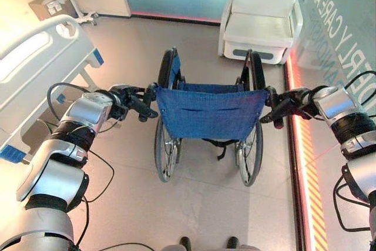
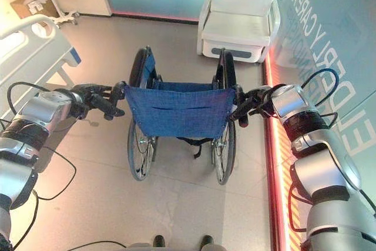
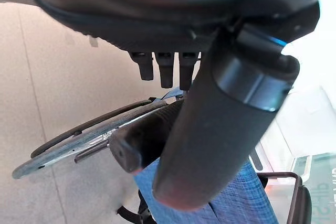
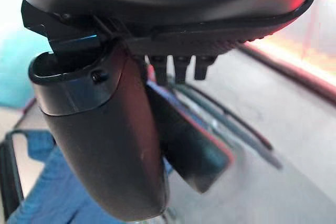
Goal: Push the wheelchair next to the bed
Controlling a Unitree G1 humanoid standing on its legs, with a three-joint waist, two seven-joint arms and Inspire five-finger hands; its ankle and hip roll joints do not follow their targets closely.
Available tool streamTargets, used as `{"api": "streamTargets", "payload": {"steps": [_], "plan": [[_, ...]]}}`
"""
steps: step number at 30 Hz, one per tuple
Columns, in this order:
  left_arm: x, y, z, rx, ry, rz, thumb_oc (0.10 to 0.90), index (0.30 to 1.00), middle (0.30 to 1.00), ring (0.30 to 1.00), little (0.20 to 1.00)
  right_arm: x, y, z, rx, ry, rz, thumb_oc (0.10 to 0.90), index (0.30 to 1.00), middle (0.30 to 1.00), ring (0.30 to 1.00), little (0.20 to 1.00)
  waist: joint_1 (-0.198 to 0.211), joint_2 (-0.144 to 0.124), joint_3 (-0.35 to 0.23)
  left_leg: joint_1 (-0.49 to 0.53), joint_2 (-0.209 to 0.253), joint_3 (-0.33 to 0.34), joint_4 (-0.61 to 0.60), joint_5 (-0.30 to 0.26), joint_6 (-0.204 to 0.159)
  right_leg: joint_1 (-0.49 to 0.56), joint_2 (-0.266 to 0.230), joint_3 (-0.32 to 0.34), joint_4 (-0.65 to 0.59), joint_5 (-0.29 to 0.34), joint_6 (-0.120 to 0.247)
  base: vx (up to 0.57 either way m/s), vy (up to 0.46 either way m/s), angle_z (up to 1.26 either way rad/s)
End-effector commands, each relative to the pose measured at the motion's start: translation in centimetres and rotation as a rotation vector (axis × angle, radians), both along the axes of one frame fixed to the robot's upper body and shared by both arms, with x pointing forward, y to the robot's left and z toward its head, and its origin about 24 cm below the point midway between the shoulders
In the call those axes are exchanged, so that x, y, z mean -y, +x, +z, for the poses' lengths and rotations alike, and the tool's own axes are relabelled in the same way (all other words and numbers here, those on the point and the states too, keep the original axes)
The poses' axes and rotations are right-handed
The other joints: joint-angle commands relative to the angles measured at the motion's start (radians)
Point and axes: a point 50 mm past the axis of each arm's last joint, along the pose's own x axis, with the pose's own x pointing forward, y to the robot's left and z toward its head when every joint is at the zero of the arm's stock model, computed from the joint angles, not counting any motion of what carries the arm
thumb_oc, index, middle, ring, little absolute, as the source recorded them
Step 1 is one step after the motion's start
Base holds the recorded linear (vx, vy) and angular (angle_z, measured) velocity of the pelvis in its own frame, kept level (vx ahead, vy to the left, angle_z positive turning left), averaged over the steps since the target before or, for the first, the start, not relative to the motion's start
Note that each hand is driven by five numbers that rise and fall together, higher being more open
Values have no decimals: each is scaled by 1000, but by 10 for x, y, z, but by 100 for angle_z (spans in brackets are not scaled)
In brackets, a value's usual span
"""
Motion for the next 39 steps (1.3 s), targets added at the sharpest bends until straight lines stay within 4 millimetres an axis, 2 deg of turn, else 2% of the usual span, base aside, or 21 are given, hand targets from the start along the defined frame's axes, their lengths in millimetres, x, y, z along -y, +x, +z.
{"api": "streamTargets", "payload": {"steps": [1,3,5,6,7,8,9,10,11,12,13,26,36,39], "plan": [[-79,-31,-8,-137,277,296,800,900,900,900,900,56,-33,-43,-222,-140,-194,800,900,900,900,900,26,-27,-38,-54,-49,22,65,-56,-16,-35,-10,-10,104,-56,7,0,0,0],[-77,-30,-12,-147,266,293,800,900,900,900,900,52,-34,-52,-215,-99,-216,800,900,900,900,900,26,-25,-37,-54,-49,18,65,-56,-16,-36,-10,-8,105,-56,6,0,0,0],[-76,-30,-14,-154,257,291,800,900,900,900,900,51,-34,-56,-217,-84,-222,706,759,759,759,759,26,-23,-38,-55,-49,18,65,-55,-17,-36,-11,-8,104,-55,6,0,0,0],[-74,-30,-18,-155,249,290,800,900,900,900,900,49,-34,-59,-215,-75,-226,565,547,547,547,547,26,-21,-38,-55,-49,17,65,-54,-18,-36,-11,-8,104,-54,6,0,0,0],[-73,-29,-19,-153,242,290,800,900,900,900,900,48,-33,-60,-207,-75,-227,400,300,300,300,300,26,-20,-39,-55,-49,17,64,-54,-18,-36,-11,-8,103,-54,6,0,0,0],[-71,-29,-22,-151,236,291,800,900,900,900,900,48,-33,-61,-197,-74,-228,400,300,300,300,300,26,-20,-39,-55,-49,16,63,-54,-18,-35,-11,-8,102,-54,6,0,0,0],[-70,-29,-24,-148,223,290,673,709,709,709,709,46,-32,-63,-178,-70,-228,400,300,300,300,300,25,-18,-39,-53,-49,15,61,-53,-20,-34,-11,-9,101,-53,6,0,0,0],[-68,-28,-27,-145,207,288,585,578,578,578,578,43,-31,-65,-167,-68,-229,400,300,300,300,300,24,-16,-40,-54,-49,15,61,-52,-21,-35,-12,-8,101,-53,6,0,0,0],[-68,-28,-27,-145,207,288,585,578,578,578,578,43,-31,-65,-167,-68,-229,400,300,300,300,300,24,-16,-41,-54,-49,15,61,-52,-21,-35,-12,-8,101,-53,6,0,0,0],[-65,-28,-31,-140,187,284,416,324,324,324,324,40,-30,-67,-160,-68,-225,400,300,300,300,300,24,-14,-40,-55,-49,14,61,-51,-21,-35,-13,-8,100,-53,5,0,0,0],[-63,-28,-35,-140,172,280,400,300,300,300,300,37,-29,-69,-150,-69,-226,400,300,300,300,300,24,-13,-40,-55,-48,15,60,-50,-22,-35,-13,-8,100,-52,5,0,0,0],[-38,-33,-77,-144,-10,256,400,300,300,300,300,14,-19,-72,12,-40,-206,400,300,300,300,300,13,-5,-38,-50,-47,24,64,-50,-22,-36,-15,0,106,-49,2,0,0,0],[-24,-32,-85,-79,-59,238,400,300,300,300,300,5,-15,-66,90,-73,-150,400,300,300,300,300,12,-9,-35,-47,-42,32,70,-52,-20,-37,-17,0,114,-51,0,0,0,0],[-17,-30,-82,-37,-62,214,400,300,300,300,300,1,-13,-57,144,-99,-131,400,300,300,300,300,10,-11,-28,-46,-41,34,74,-54,-18,-39,-19,0,118,-51,1,0,0,0]]}}
